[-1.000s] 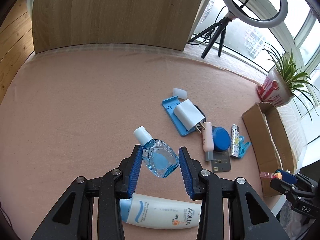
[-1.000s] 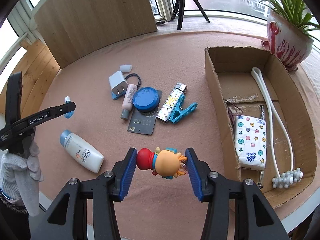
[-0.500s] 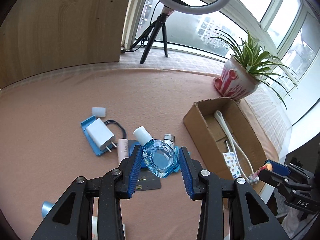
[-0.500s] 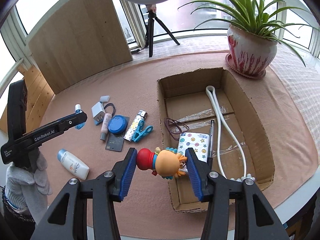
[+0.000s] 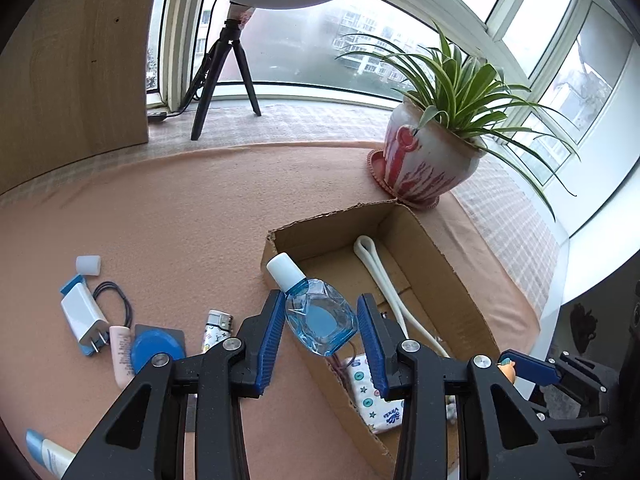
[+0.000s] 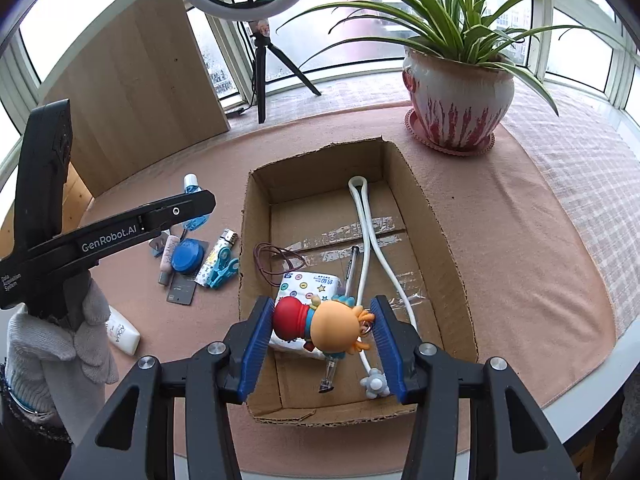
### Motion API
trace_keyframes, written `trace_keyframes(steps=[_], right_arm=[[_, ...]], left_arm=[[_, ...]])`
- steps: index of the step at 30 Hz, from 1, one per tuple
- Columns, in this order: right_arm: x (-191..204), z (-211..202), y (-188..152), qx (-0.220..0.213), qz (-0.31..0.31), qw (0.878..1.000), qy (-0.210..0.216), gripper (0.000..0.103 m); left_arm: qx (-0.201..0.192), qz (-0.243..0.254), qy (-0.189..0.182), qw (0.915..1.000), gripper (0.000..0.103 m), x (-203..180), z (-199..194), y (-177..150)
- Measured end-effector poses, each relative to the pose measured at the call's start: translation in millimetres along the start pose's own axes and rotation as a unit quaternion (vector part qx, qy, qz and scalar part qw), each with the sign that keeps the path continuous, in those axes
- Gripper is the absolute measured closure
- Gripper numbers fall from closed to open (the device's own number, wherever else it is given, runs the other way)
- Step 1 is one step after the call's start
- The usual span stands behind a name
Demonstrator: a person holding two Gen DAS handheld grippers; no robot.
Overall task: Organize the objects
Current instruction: 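Carry the eye-drop bottle and toy figure into the box and release both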
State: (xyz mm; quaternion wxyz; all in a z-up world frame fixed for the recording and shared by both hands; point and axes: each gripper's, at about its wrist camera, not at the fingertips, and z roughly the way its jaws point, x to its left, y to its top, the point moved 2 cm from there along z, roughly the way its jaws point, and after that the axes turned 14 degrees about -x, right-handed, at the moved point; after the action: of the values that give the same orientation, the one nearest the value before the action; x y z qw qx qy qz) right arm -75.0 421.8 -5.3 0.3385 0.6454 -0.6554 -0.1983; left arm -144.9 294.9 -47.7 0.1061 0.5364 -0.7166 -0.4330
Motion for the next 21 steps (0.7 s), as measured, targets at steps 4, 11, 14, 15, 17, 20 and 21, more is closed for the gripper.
trace_keyframes(steps=[4,11,14,15,17,20,21], right_arm=[[-8.4,3.8,0.9,0.003,-0.002,1.0,0.003,0.057],[-21.1,7.8,2.2,0.006,-0.002,1.0,0.001,0.057],[-27.0,6.8,4.2,-0.001,0.0,1.0,0.005,0.054],[-28.8,7.0,4.7,0.001,0.0,1.0,0.005,0.046],[-31.8,6.5,5.4,0.0,0.006,1.0,0.005,0.036],[-33.0,6.7,6.7,-0.001,0.01,1.0,0.013,0.036],[-32.9,6.7,6.8,-0.002,0.01,1.0,0.014,0.036]], left_arm=[[0.007,0.006,-0.001,1.0,0.063,-16.1,19.2,0.1],[0.008,0.002,-0.002,1.0,0.062,-28.5,37.2,-0.4],[0.015,-0.006,-0.003,0.9999,0.046,-29.0,41.0,0.3],[0.011,-0.01,0.002,0.9999,0.042,-27.0,40.1,1.2],[0.006,-0.012,0.009,0.9999,0.042,-23.9,37.7,2.1],[0.012,-0.015,0.015,0.9997,0.042,-17.0,33.6,0.6],[0.013,-0.016,0.018,0.9996,0.042,-13.9,31.4,0.1]])
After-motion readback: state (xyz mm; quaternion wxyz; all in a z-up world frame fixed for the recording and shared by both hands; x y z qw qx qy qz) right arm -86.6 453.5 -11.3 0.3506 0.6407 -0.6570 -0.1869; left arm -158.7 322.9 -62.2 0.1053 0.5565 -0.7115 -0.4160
